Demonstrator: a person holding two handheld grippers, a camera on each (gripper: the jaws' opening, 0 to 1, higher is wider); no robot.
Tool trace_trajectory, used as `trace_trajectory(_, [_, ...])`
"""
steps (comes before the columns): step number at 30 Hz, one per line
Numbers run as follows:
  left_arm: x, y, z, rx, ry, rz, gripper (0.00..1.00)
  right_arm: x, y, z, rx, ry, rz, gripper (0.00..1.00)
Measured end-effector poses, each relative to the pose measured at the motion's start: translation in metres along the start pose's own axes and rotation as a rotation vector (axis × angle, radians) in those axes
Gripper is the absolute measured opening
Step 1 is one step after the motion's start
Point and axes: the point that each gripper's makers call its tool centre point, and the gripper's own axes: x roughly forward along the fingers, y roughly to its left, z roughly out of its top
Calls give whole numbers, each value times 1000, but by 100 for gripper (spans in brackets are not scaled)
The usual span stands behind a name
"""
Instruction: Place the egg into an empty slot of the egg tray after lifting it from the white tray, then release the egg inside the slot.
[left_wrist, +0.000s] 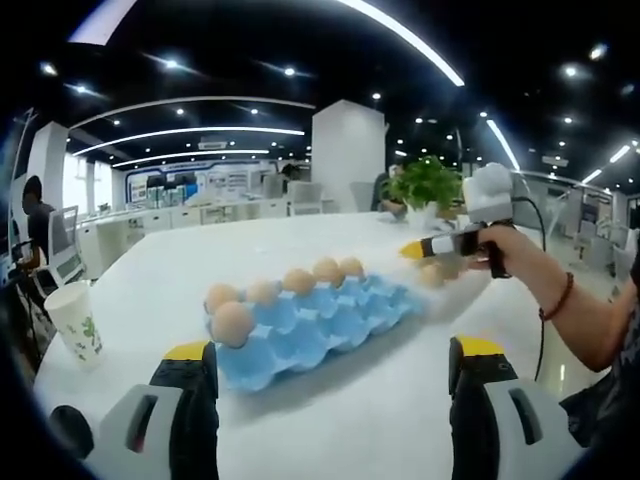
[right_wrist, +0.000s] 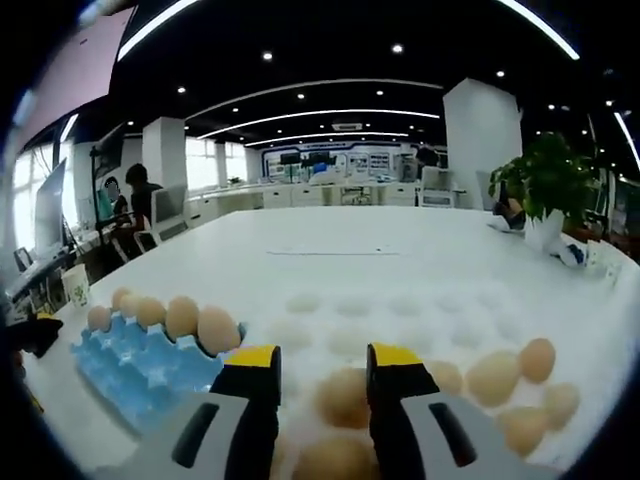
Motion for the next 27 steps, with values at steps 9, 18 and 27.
trace_trajectory(9, [8, -1, -4, 0, 18, -9, 98, 3, -8, -12, -4, 38, -21, 29])
trace_trajectory(18, [8, -3, -3, 5, 21, -9, 97, 3, -10, -14, 4, 39, -31, 28])
trace_trajectory(27, [5, -4, -3, 2, 21, -5, 97, 3, -9, -15, 0, 50, -34, 28])
